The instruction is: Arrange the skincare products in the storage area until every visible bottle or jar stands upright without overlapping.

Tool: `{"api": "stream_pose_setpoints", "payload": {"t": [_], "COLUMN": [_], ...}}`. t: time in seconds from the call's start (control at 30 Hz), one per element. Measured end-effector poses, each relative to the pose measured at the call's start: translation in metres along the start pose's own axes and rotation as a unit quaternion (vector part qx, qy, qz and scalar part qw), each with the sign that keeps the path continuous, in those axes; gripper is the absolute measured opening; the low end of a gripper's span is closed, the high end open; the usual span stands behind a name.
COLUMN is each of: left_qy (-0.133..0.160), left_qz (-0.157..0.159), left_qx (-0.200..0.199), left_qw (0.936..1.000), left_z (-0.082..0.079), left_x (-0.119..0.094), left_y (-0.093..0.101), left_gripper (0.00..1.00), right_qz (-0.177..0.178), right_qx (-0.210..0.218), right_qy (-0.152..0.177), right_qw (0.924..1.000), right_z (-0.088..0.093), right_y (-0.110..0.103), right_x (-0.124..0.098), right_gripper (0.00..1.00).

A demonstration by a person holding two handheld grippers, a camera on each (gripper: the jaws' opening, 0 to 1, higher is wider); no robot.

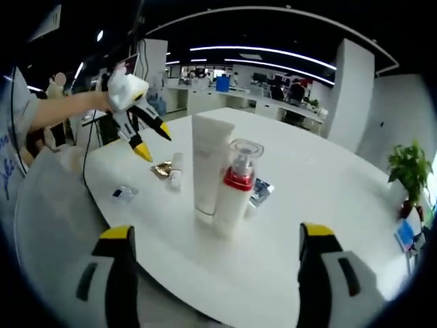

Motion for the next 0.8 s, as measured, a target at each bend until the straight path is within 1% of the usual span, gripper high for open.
{"api": "stream_pose_setpoints", "payload": {"t": [0.03,0.1,0.27,0.43,0.5,0.6,0.7,0.8], "left_qy": [-0.007,-0.013,-0.026,-0.023,-0.029,-0.046,-0.059,-0.074], "left_qz": [0.0,0.0,0.016,0.037,0.044,0.057,0.069,0.08], "left_qx": [0.012,0.021,0.048,0.061,0.072,0.099,0.115,0.129], "left_qw": [0.9999,0.9997,0.9984,0.9972,0.996,0.9924,0.9892,0.9856], "left_z": [0.0,-0.001,-0.006,-0.014,-0.017,-0.021,-0.022,-0.023], "left_x": [0.002,0.004,0.014,0.023,0.027,0.034,0.039,0.045], "left_y": [-0.002,-0.003,-0.009,-0.011,-0.012,-0.012,-0.013,-0.015], "left_gripper": [0.4,0.39,0.36,0.36,0.35,0.34,0.36,0.33], "right_qz": [0.0,-0.001,-0.004,-0.004,-0.004,-0.004,-0.003,-0.004], "right_qx": [0.0,0.001,0.002,0.003,0.005,0.005,0.007,0.011], "right_qy": [0.0,-0.001,-0.002,-0.008,-0.01,-0.012,-0.014,-0.015], "right_qw": [1.0,1.0,1.0,1.0,0.9999,0.9999,0.9999,0.9998], "right_z": [0.0,0.001,0.001,0.003,0.005,0.006,0.008,0.01], "right_y": [0.0,0.0,-0.001,0.0,0.001,0.002,0.002,0.002], "right_x": [0.0,0.0,0.002,0.002,0.002,0.001,0.001,0.002], "right_gripper": [1.0,1.0,1.0,1.0,1.0,1.0,1.0,1.0]}}
Point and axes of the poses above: the point that each gripper's makers call its tool centre point, and the gripper's own axes: x roughly forward along the fingers, y roughly to its right, z roughly out of its underside, the point moved 9 cm from there along -x, roughly backward along the fingers, and after that the axes turned 10 degrees about -y, right-handed, at the moved point
